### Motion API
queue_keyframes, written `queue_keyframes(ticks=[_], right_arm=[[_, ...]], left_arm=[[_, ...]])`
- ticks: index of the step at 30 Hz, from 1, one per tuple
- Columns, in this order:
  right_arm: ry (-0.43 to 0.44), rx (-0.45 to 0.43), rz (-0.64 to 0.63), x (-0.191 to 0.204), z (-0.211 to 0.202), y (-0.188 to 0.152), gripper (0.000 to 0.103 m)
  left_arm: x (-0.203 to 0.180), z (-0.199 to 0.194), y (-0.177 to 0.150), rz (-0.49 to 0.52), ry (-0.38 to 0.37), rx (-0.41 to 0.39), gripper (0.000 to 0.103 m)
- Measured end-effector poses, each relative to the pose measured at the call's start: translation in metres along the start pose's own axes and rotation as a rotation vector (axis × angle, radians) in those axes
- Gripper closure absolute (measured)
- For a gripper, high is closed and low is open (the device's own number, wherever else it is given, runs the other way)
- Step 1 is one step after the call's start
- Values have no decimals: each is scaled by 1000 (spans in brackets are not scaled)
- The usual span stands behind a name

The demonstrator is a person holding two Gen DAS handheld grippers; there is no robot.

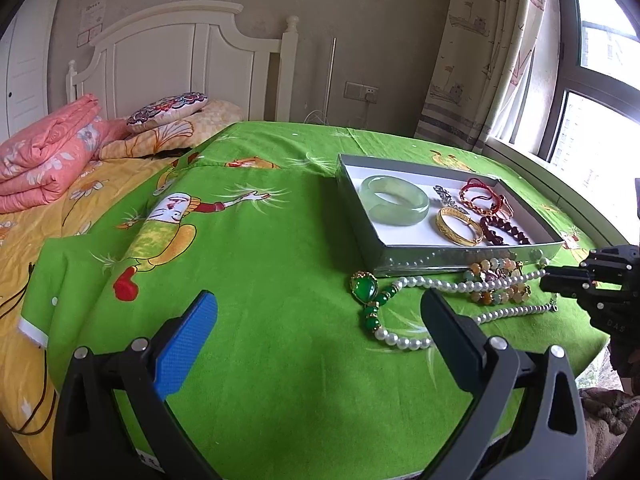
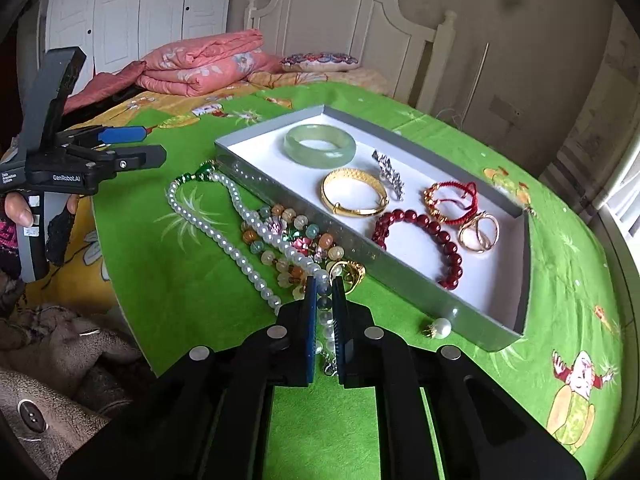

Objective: Organize jewelry
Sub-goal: 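Grasp the white pearl necklace with the right tool and lift it, then hold the pearl necklace up with the right tool while the left tool grasps the multicolour bead bracelet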

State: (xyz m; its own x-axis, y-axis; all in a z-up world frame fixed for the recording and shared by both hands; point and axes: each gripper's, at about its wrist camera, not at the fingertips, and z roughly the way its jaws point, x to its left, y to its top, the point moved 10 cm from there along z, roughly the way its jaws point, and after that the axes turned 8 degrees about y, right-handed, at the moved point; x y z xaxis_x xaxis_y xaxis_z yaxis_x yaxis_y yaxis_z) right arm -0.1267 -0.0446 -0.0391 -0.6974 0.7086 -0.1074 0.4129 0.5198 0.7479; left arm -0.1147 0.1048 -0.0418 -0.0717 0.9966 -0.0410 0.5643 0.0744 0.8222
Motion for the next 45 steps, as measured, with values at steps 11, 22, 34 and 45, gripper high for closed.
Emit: queue_keyframes(ticks=[11, 22, 34, 45], right_arm=[[-64, -259, 30, -26, -89, 48, 94], [-139, -339, 132, -81, -139, 31, 94], [-147, -349, 216, -110, -145, 8, 93], [-125, -345, 245, -107, -138, -2, 93]], left_arm=[[-53, -13, 5, 106, -106, -4, 2], [-120, 13, -15, 188, -251, 106, 5], [-210, 11, -32, 464, -400, 98, 49], [-219, 33, -29, 522, -377, 175, 79]])
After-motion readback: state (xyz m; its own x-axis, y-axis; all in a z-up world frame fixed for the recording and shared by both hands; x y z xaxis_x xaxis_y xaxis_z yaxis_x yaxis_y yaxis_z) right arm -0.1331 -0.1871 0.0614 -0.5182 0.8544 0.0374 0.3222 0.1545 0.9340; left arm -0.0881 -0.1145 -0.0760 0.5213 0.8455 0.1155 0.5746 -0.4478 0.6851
